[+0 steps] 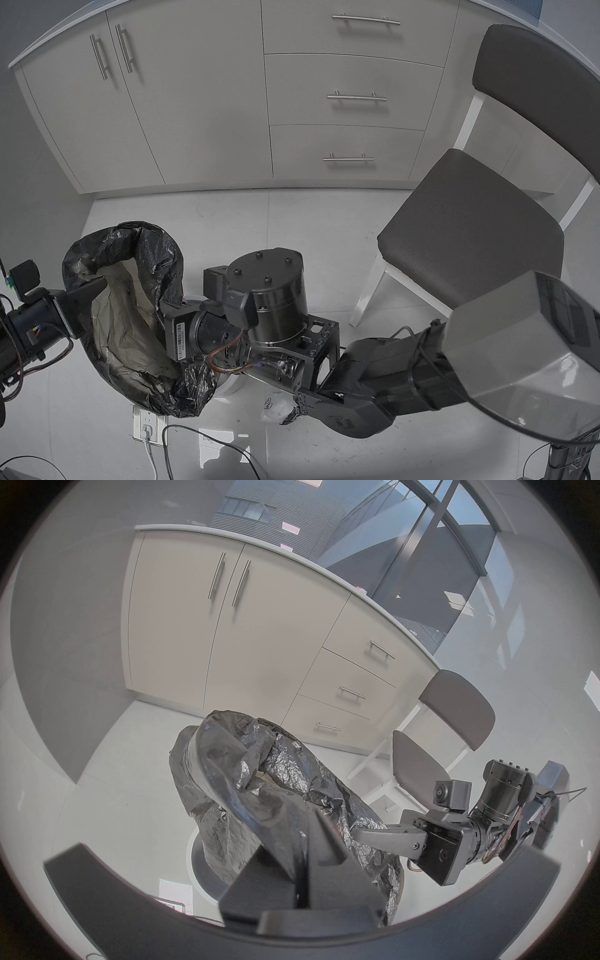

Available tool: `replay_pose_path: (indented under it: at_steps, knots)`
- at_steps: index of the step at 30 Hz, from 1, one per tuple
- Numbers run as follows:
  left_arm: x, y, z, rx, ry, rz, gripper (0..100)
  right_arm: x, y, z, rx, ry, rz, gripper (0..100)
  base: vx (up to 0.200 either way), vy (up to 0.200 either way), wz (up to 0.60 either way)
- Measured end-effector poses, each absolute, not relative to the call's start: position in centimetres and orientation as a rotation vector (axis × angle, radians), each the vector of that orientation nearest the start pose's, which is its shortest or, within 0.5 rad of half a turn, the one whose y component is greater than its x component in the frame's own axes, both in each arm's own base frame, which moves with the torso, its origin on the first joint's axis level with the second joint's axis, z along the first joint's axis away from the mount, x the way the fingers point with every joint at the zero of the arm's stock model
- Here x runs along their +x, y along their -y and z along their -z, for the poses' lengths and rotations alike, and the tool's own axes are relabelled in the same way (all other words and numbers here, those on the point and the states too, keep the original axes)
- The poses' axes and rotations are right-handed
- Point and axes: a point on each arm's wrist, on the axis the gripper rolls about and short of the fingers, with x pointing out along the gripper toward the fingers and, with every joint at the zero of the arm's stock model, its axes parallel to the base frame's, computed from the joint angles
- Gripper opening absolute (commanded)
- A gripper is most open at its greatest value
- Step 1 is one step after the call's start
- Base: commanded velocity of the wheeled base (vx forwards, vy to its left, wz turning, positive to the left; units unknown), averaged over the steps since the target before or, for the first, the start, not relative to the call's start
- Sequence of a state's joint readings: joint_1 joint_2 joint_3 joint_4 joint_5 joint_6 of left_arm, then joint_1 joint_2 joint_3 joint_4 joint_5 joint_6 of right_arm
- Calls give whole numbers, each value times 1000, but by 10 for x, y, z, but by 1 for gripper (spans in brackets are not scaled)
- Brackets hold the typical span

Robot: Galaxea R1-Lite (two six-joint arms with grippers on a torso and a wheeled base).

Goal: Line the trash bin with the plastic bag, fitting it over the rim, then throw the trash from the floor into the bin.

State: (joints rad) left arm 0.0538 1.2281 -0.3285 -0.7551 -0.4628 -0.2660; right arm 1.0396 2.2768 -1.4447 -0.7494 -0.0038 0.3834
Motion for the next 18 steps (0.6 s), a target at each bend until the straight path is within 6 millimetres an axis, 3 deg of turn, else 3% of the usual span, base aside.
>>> replay_pose_path:
  at_steps: [7,18]
  knots:
    - [187,2,-152,-312,-256,387,0,259,-406,-120,299,-278,-967,0,0,0,0]
    - [198,2,-115,-326,-327,380,0,271,-408,-91,282,-306,-943,0,0,0,0]
